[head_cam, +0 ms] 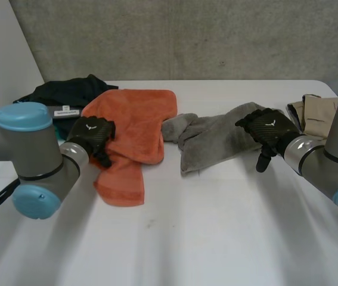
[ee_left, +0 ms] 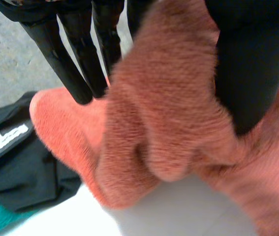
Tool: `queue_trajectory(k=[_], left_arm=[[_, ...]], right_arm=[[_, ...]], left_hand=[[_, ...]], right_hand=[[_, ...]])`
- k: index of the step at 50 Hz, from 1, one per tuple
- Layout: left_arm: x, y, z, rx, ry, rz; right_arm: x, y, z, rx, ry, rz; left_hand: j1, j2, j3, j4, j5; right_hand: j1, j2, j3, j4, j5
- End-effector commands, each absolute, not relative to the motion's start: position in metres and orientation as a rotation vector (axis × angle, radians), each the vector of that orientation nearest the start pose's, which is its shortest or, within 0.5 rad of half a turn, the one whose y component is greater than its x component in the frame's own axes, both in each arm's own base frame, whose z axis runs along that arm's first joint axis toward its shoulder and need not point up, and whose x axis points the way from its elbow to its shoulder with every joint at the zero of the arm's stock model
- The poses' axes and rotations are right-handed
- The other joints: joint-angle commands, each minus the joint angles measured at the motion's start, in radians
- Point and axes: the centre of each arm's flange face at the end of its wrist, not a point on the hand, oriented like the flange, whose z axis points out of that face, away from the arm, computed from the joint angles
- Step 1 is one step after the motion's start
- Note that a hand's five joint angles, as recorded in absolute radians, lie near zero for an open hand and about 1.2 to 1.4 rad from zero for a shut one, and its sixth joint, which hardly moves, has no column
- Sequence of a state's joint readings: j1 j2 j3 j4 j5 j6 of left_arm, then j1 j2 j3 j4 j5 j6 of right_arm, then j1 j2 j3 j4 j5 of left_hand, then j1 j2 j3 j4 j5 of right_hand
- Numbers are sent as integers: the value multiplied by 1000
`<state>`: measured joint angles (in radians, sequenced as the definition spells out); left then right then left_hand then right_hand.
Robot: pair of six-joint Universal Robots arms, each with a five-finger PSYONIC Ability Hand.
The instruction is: Fold the laundry.
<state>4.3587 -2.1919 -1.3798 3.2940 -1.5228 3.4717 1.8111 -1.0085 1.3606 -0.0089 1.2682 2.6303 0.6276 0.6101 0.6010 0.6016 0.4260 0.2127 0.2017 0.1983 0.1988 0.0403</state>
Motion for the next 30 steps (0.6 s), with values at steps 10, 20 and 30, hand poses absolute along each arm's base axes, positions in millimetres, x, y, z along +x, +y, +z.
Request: queue_trajectory(k=[10,20,30], left_arm=[[-231,-404,261,517,1867,-2286],[-176,-474,331,265,1501,-2399],[-161,-518,254,323,1536,-2262]], right_arm=[[242,-333,173,-1172,2215,-1769],[248,-328,172,-1192,2199,-1759],[250,-326,165,-1216,2206,-1739]], left_hand=[[769,786,795,795,796],[769,786,795,795,796],[769,786,795,795,796]], right_hand=[[-38,-27,-24,-24,-40],[-38,-27,-24,-24,-40],[-38,-27,-24,-24,-40]])
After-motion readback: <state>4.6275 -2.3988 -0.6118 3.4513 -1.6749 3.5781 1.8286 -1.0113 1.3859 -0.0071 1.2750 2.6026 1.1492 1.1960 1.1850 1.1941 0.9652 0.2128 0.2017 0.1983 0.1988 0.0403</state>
